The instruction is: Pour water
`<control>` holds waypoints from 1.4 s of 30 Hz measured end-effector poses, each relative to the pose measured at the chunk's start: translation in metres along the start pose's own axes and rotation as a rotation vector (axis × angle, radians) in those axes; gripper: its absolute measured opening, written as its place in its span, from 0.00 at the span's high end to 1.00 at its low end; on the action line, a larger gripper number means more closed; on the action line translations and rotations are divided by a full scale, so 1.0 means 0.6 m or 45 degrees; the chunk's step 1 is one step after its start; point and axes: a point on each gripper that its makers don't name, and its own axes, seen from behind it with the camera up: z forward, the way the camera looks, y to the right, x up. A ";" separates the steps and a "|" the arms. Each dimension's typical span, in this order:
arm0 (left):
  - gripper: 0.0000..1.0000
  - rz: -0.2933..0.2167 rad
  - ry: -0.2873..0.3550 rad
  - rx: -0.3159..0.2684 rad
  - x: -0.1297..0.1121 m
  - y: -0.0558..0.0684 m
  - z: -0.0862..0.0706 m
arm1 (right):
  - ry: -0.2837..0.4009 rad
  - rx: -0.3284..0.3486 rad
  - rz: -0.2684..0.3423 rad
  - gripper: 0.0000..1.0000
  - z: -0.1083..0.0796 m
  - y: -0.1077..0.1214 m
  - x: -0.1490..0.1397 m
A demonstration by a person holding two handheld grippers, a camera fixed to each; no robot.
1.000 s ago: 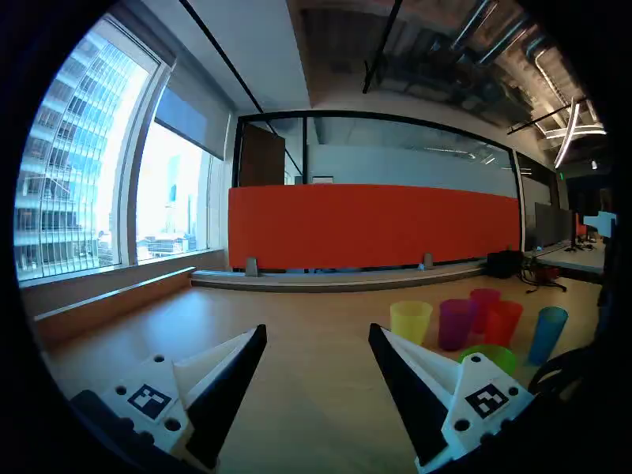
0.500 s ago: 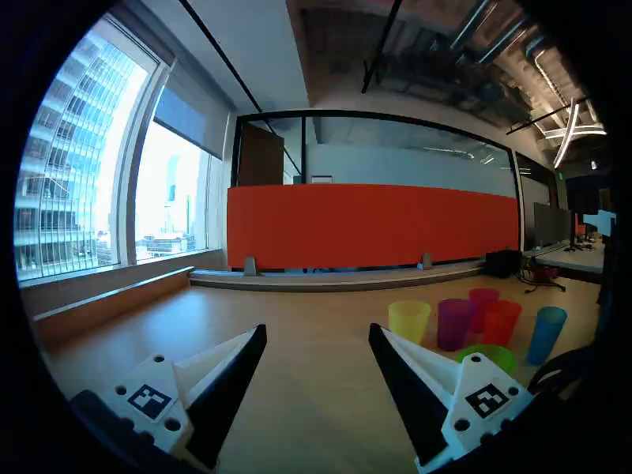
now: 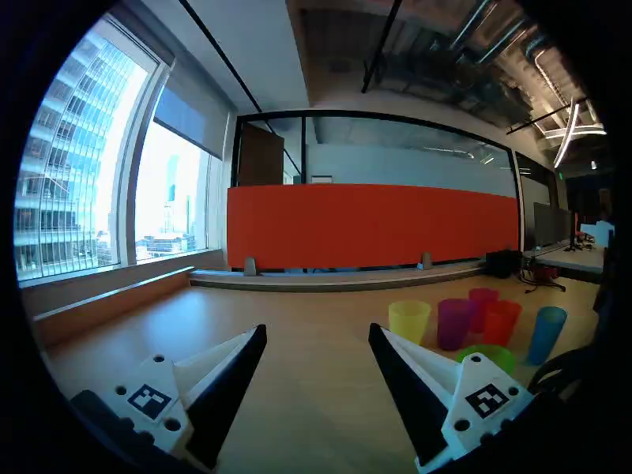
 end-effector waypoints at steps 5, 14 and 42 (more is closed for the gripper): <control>0.04 0.000 0.000 0.000 0.000 0.000 0.000 | -0.008 0.014 0.027 0.01 0.022 -0.005 -0.022; 0.04 0.000 0.000 0.000 0.001 0.000 0.001 | -0.041 0.036 0.002 0.01 0.040 -0.028 -0.079; 0.04 0.000 0.000 0.000 0.000 -0.002 0.002 | -0.114 0.021 0.025 0.01 0.043 -0.016 -0.138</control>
